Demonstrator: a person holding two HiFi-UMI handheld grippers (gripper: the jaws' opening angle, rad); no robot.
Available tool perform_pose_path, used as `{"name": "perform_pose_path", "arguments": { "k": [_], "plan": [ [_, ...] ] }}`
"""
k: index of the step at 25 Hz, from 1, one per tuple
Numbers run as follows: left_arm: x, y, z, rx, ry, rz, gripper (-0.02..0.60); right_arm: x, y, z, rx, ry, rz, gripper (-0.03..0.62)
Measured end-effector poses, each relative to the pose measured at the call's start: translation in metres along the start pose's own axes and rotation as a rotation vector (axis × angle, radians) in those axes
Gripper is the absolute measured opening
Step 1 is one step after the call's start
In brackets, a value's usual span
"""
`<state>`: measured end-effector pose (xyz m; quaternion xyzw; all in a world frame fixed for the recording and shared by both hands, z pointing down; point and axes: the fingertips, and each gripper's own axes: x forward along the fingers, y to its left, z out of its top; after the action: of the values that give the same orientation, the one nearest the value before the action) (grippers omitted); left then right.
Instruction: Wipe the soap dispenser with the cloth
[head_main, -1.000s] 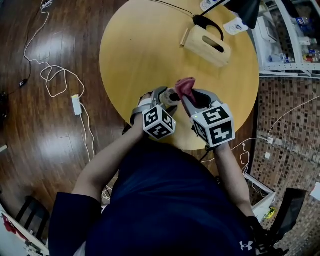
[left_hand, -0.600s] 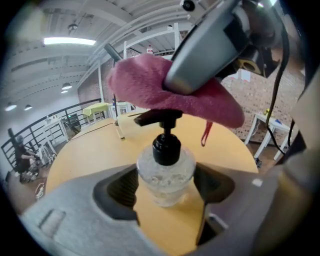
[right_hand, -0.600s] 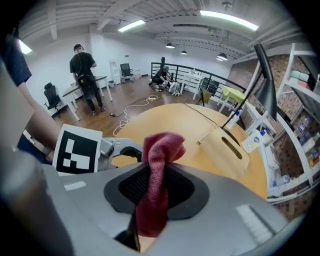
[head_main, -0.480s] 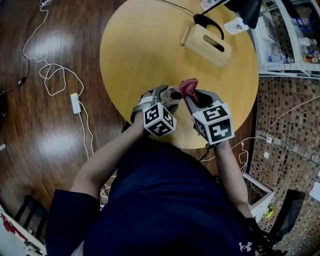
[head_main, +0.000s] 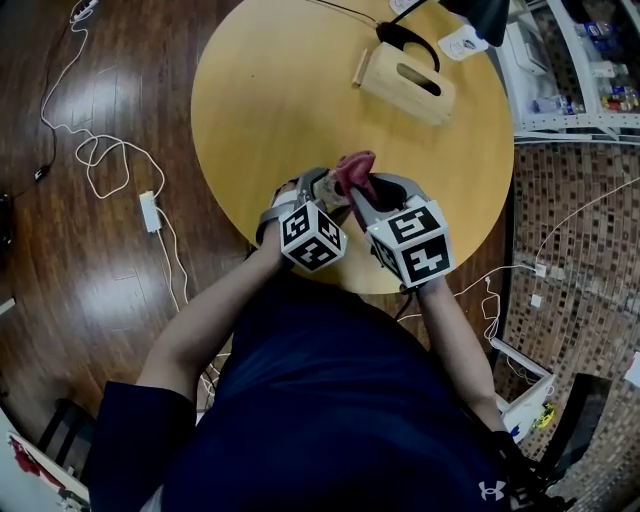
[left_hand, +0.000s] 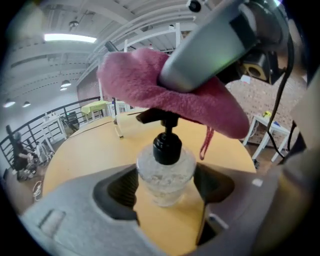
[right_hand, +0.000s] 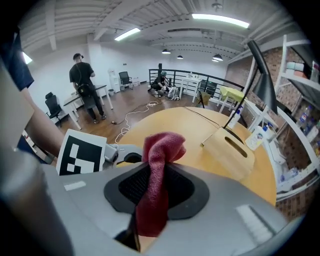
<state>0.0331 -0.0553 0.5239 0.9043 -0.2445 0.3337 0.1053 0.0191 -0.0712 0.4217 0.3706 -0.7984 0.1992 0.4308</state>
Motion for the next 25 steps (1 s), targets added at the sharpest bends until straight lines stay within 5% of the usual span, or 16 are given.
{"name": "perform_pose_path", "arguments": {
  "k": [10,14,18,21,25],
  "plan": [
    [-0.01,0.003,0.002,0.036,-0.008,0.002,0.363,0.001,-0.038,-0.055,0.216,0.033,-0.032,0.095],
    [-0.019,0.007,0.008,0.073,0.009,0.09,0.385,0.014,-0.024,-0.064,0.222,0.036,0.006,0.095],
    [-0.015,0.001,0.002,0.069,0.047,0.043,0.324,0.035,-0.017,-0.062,0.188,0.058,0.011,0.095],
    [-0.014,0.001,0.002,0.163,0.042,-0.046,0.322,0.043,-0.025,-0.053,0.177,0.049,0.003,0.095],
    [-0.012,0.001,-0.002,0.395,0.075,-0.166,0.322,0.047,-0.034,-0.039,0.183,0.009,-0.001,0.095]
  ]
}}
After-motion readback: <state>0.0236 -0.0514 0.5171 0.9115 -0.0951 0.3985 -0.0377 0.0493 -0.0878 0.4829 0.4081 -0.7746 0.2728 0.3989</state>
